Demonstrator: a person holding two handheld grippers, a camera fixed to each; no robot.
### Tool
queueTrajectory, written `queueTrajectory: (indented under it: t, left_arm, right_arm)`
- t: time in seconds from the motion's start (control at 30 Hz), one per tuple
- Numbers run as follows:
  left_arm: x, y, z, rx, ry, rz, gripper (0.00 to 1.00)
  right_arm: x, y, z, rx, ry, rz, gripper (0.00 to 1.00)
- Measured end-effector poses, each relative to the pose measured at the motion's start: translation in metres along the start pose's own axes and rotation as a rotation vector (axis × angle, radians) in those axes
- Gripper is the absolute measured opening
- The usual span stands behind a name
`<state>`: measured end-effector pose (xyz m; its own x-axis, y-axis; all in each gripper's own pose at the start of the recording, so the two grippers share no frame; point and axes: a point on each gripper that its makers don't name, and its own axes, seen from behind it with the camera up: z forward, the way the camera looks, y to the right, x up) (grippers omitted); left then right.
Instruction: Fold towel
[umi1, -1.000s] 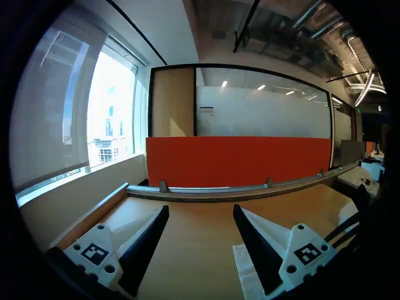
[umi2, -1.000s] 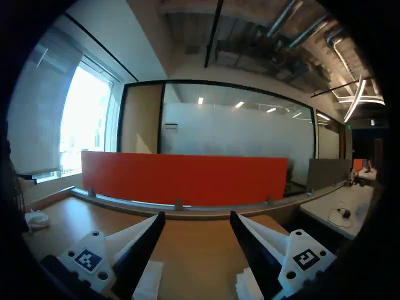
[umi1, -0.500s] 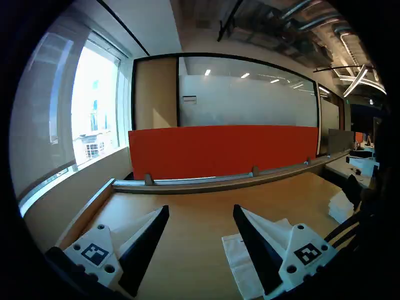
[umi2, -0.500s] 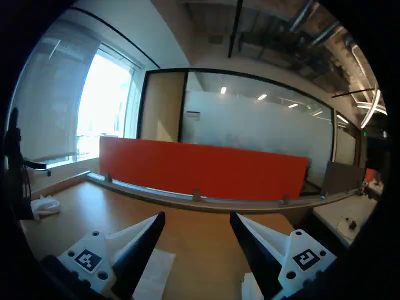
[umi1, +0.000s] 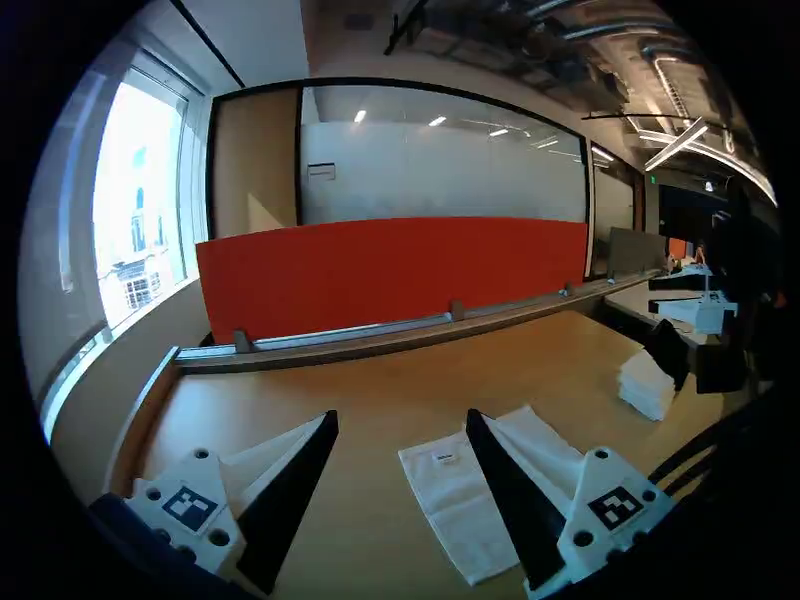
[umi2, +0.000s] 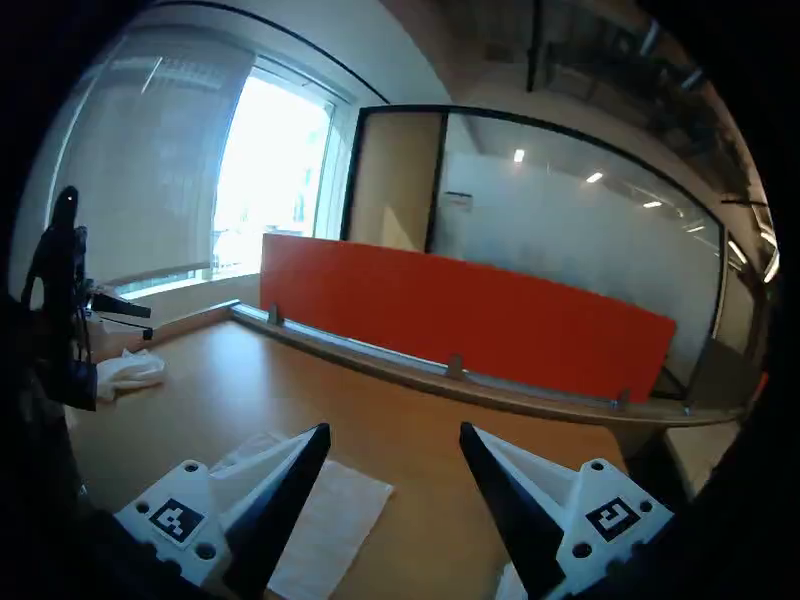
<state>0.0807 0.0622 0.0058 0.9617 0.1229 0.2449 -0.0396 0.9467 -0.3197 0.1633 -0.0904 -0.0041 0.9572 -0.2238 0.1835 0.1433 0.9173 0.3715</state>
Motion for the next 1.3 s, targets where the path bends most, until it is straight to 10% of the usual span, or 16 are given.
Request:
queueTrajectory:
  t: [1.3]
  left_arm:
    - [-0.141,0.047,0.014,-0.138,-0.229,0.098,0.95]
  right_arm:
    - [-0.144,-0.052,0.009,0.124,-0.221,-0.063,1.00]
